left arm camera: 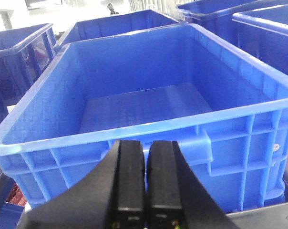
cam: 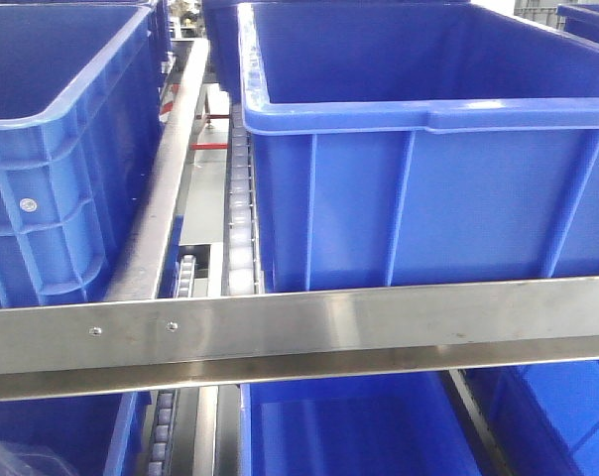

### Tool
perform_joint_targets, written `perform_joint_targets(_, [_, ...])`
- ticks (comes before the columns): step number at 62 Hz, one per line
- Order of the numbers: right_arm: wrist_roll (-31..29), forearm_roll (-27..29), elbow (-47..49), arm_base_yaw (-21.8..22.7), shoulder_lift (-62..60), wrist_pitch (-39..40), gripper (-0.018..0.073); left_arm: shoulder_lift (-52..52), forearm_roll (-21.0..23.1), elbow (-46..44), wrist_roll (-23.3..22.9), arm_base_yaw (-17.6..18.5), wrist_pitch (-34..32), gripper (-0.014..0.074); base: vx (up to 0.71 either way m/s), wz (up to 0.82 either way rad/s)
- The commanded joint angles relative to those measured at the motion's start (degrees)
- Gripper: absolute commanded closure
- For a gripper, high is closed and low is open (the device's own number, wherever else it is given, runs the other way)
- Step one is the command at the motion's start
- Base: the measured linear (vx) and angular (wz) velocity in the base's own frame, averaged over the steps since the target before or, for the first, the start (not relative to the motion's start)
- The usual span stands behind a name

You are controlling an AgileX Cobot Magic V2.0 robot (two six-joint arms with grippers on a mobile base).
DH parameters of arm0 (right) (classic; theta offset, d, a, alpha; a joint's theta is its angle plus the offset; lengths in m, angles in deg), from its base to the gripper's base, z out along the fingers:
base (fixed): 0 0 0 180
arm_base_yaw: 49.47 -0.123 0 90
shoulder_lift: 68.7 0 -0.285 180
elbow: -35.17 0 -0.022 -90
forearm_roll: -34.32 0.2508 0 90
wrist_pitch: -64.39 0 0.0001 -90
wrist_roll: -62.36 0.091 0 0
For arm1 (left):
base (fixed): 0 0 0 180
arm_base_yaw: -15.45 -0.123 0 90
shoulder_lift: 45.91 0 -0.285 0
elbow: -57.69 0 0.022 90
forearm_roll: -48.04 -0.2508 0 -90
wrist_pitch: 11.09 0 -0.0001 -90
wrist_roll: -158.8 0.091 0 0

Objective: Pick red cube and place on left shelf

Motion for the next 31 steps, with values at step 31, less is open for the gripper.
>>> perform_joint_targets(31, [-0.19,-0.4,1.32,0.28,-1.08,4.61,0.051,-0.02,0.27,1.26,0.03,0.38,-5.13,0.0491,0.0,0.0])
